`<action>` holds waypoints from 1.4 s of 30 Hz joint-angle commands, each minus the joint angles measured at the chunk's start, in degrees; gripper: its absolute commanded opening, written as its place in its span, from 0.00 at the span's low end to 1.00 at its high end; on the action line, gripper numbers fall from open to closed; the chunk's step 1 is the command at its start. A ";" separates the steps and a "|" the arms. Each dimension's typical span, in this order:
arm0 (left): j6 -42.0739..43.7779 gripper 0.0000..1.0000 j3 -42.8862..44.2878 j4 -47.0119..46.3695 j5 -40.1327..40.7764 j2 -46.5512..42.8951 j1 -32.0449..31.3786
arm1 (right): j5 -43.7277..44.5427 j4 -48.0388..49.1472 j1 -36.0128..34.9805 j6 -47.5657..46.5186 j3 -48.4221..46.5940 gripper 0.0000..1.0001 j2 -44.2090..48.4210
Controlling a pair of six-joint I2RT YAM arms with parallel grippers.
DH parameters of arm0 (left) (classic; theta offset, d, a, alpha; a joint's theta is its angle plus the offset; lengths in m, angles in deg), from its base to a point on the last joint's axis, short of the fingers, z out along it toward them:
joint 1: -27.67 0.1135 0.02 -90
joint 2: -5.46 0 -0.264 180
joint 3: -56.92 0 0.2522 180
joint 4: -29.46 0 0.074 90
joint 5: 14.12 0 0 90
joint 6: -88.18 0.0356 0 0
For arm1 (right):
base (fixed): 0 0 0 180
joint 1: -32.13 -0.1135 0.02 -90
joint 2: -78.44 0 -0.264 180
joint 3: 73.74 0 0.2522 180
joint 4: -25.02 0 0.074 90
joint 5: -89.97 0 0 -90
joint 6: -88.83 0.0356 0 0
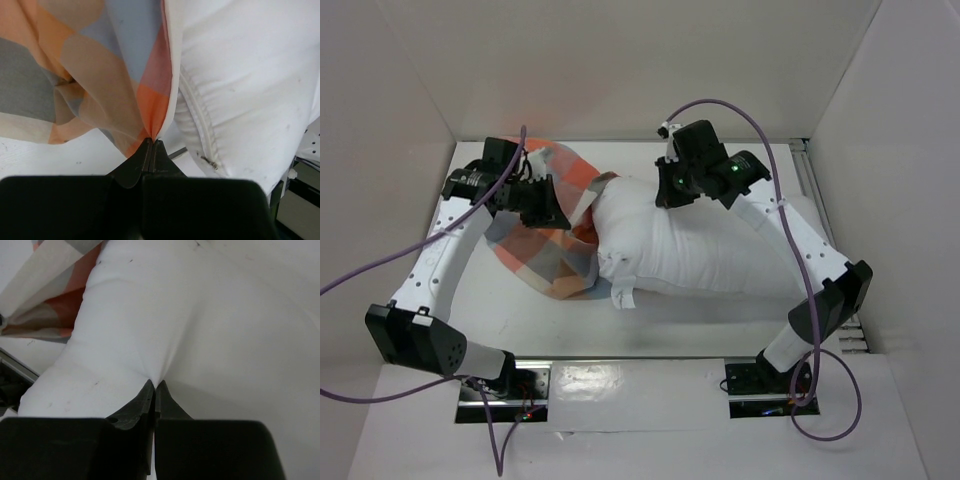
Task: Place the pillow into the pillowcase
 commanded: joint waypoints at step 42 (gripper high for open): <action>-2.98 0.00 7.37 -1.80 -1.99 5.16 -1.82 | 10.03 29.19 -20.87 -14.70 19.65 0.74 0.49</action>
